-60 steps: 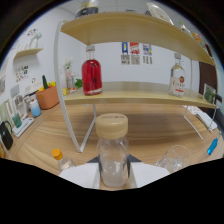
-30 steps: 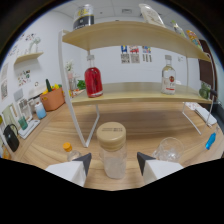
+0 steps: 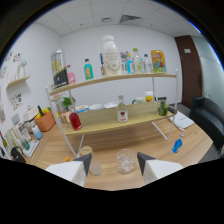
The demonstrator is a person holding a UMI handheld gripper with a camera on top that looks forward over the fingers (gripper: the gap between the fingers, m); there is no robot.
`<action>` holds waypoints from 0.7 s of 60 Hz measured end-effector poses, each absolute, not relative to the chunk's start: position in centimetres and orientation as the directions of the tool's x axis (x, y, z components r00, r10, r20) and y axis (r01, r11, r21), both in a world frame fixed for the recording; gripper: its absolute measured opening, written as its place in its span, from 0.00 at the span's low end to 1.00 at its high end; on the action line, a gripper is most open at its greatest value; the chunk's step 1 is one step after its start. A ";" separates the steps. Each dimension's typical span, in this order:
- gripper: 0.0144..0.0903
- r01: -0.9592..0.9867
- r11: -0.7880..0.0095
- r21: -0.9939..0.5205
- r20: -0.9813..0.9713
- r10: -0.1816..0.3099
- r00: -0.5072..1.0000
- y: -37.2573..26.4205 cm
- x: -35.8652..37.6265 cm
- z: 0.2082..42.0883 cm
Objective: Make me a cup of Mount Fuji.
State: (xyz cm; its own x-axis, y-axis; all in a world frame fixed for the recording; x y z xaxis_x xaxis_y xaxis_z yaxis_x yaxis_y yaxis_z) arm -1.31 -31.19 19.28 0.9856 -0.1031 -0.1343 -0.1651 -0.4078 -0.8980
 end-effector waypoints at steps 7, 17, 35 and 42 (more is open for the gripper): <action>0.94 -0.209 -0.380 -0.901 -0.164 -0.146 0.976 -30.7 1.2 23.1; 0.94 -0.157 -0.277 -0.948 -0.122 -0.139 0.983 -27.2 2.7 32.8; 0.93 -0.068 -0.144 -0.987 -0.057 -0.073 0.996 -18.4 2.5 43.6; 0.93 -0.052 -0.155 -0.987 -0.044 -0.057 0.997 -14.4 2.4 42.5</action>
